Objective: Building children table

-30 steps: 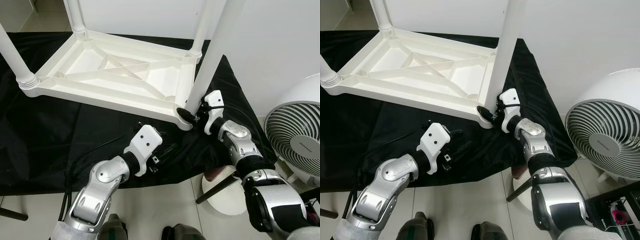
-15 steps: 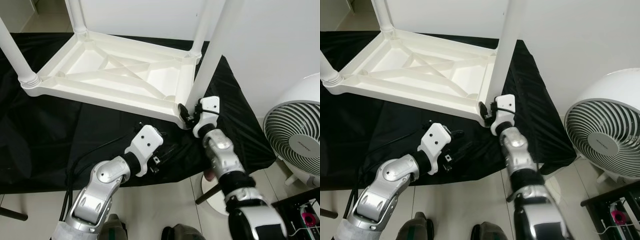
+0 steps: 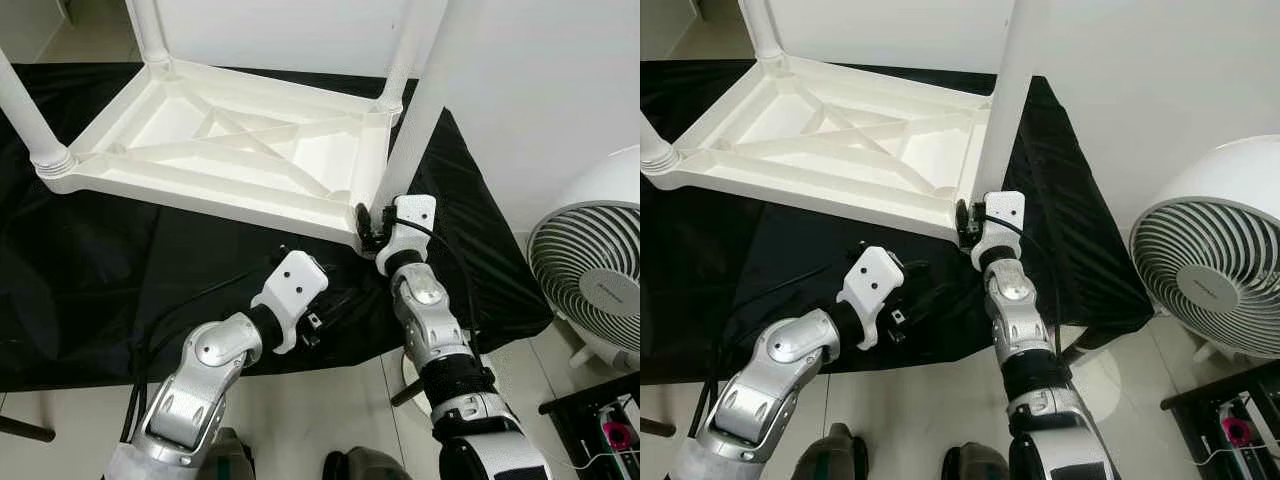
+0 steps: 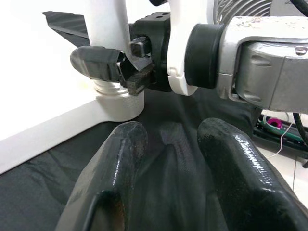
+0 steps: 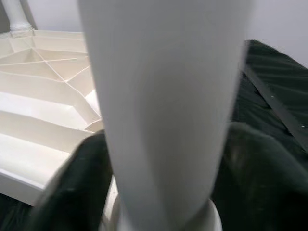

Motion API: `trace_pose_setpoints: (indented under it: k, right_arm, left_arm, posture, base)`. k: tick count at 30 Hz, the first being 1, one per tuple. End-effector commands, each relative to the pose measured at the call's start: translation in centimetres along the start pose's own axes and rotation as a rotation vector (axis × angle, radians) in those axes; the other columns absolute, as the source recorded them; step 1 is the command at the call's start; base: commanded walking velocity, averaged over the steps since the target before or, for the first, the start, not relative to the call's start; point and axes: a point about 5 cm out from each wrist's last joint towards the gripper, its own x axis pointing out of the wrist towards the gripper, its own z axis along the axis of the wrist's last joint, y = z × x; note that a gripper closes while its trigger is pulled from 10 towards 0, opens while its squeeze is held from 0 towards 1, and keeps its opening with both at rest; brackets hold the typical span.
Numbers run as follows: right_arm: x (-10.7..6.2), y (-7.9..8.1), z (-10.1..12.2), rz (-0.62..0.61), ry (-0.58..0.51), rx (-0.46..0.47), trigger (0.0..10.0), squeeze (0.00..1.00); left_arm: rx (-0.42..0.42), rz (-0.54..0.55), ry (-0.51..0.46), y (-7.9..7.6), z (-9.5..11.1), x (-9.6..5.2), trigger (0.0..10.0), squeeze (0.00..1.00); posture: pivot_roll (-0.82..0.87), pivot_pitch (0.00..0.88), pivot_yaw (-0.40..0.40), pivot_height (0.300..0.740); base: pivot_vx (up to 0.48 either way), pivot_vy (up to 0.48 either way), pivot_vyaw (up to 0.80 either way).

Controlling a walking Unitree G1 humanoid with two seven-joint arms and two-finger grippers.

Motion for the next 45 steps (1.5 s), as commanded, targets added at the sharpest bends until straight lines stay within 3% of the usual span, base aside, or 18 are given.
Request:
trace_pose_setpoints:
  k: [1, 4, 5, 6, 7, 11, 18, 28, 31, 37, 38, 45]
  right_arm:
    - [-0.2, -0.2, -0.1, -0.003, 0.008, 0.01, 10.0, 1.0]
    - [-0.8, -0.5, 0.3, 0.063, -0.005, 0.008, 10.0, 1.0]
    - [-0.9, -0.9, 0.3, 0.114, 0.0, -0.011, 10.0, 0.9]
    - [-0.9, -0.9, 0.3, 0.114, 0.0, -0.011, 10.0, 0.9]
    - [-1.1, -1.4, 0.2, 0.187, 0.008, -0.036, 10.0, 0.0]
    - [-1.1, -2.8, 0.3, 0.346, 0.034, -0.096, 10.0, 0.0]
    - [-0.3, -3.4, 0.6, 0.453, 0.063, -0.126, 10.0, 0.0]
    - [1.2, -2.3, 1.0, 0.528, 0.06, -0.116, 10.0, 0.0]
    - [2.0, -1.4, 1.0, 0.613, 0.076, -0.113, 10.0, 0.0]
    - [2.4, -1.2, 0.8, 0.651, 0.089, -0.118, 10.0, 0.0]
    - [2.5, -1.1, 0.8, 0.661, 0.093, -0.11, 0.0, 0.0]
    - [2.2, -1.4, 0.4, 0.676, 0.102, -0.105, 0.0, 0.0]
  left_arm:
    - [-0.016, 0.041, 0.012, -0.1, -0.4, 0.0, 10.0, 0.0]
    - [-0.019, 0.044, 0.014, -0.1, -0.4, -0.1, 10.0, 0.0]
    - [-0.019, 0.044, 0.014, -0.1, -0.4, -0.1, 10.0, 0.0]
    - [-0.019, 0.044, 0.014, -0.1, -0.4, -0.1, 10.0, 0.0]
    - [-0.019, 0.044, 0.016, -0.1, -0.4, -0.1, 10.0, 0.0]
    - [-0.015, 0.039, 0.015, 0.1, -0.4, 0.0, 10.0, 0.0]
    - [-0.01, 0.038, 0.013, 0.3, -0.3, -0.1, 10.0, 0.0]
    - [-0.003, 0.044, 0.017, 0.3, -0.3, -0.3, 10.0, 0.0]
    - [-0.001, 0.046, 0.02, 0.4, -0.2, -0.5, 10.0, 0.0]
    - [0.002, 0.045, 0.021, 0.4, -0.2, -0.5, 10.0, 0.0]
    - [0.004, 0.047, 0.022, 0.5, -0.2, -0.5, 10.0, 0.0]
    - [0.007, 0.051, 0.022, 0.5, -0.1, -0.6, 10.0, 0.0]
  posture:
    - [0.05, 0.064, -0.066, 0.74]
    - [0.05, 0.067, -0.066, 0.74]
    - [0.04, 0.07, -0.063, 0.74]
    - [0.04, 0.07, -0.063, 0.74]
    - [0.04, 0.069, -0.061, 0.74]
    - [0.04, 0.067, -0.054, 0.74]
    - [0.04, 0.064, -0.053, 0.74]
    - [0.06, 0.061, -0.052, 0.74]
    - [0.07, 0.061, -0.049, 0.74]
    - [0.08, 0.058, -0.048, 0.74]
    - [0.08, 0.057, -0.05, 0.74]
    - [0.08, 0.056, -0.049, 0.74]
  base:
    - [0.0, 0.0, 0.0]
    - [0.0, 0.0, 0.0]
    - [0.0, 0.0, 0.0]
    - [0.0, 0.0, 0.0]
    - [0.0, 0.0, 0.0]
    - [0.0, 0.0, 0.0]
    - [0.0, 0.0, 0.0]
    - [0.0, 0.0, 0.0]
    - [0.0, 0.0, 0.0]
    - [0.0, 0.0, 0.0]
    - [0.0, 0.0, 0.0]
    - [0.0, 0.0, 0.0]
